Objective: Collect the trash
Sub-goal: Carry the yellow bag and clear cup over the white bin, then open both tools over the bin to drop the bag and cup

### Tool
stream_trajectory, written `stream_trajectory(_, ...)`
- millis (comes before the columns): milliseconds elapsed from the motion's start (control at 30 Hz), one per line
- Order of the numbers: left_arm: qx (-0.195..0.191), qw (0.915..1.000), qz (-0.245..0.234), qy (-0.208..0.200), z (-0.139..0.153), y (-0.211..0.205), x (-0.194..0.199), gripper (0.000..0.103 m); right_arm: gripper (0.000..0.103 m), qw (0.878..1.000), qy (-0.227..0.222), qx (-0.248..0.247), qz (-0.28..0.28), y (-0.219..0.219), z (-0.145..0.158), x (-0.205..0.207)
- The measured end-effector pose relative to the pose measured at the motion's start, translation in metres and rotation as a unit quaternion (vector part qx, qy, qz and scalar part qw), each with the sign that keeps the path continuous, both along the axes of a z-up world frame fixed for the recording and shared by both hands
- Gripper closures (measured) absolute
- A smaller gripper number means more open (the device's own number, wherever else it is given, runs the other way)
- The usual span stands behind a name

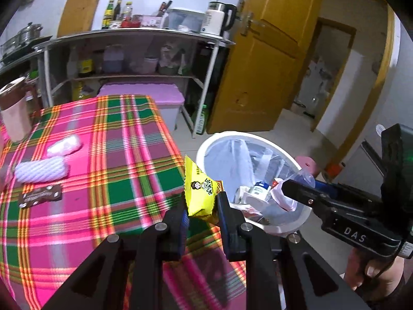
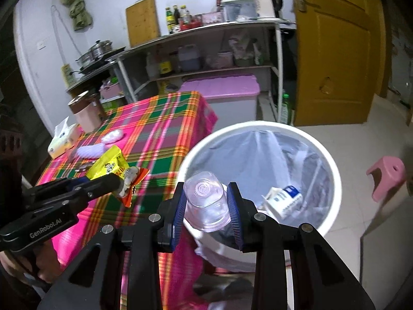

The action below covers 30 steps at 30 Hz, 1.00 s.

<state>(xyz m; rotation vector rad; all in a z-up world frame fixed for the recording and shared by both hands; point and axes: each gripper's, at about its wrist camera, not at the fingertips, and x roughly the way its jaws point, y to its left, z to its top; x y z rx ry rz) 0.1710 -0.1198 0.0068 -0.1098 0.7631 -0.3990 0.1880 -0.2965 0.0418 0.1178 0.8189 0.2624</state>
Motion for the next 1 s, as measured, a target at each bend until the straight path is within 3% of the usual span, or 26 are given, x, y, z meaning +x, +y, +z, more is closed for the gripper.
stream_trajectory(633,0.012,0.9975,-0.068,0.014,-0.014,-0.065,0.033,0.082,0.070,0.998,0.036,-0.001,-0.048,-0.044,-0.025,0.014)
stream_trajectory(1000,0.024,0.9959,-0.080,0.033,-0.029,-0.086,0.053,0.081,0.069,0.997,0.058,0.001,-0.057,-0.056,-0.038,0.022)
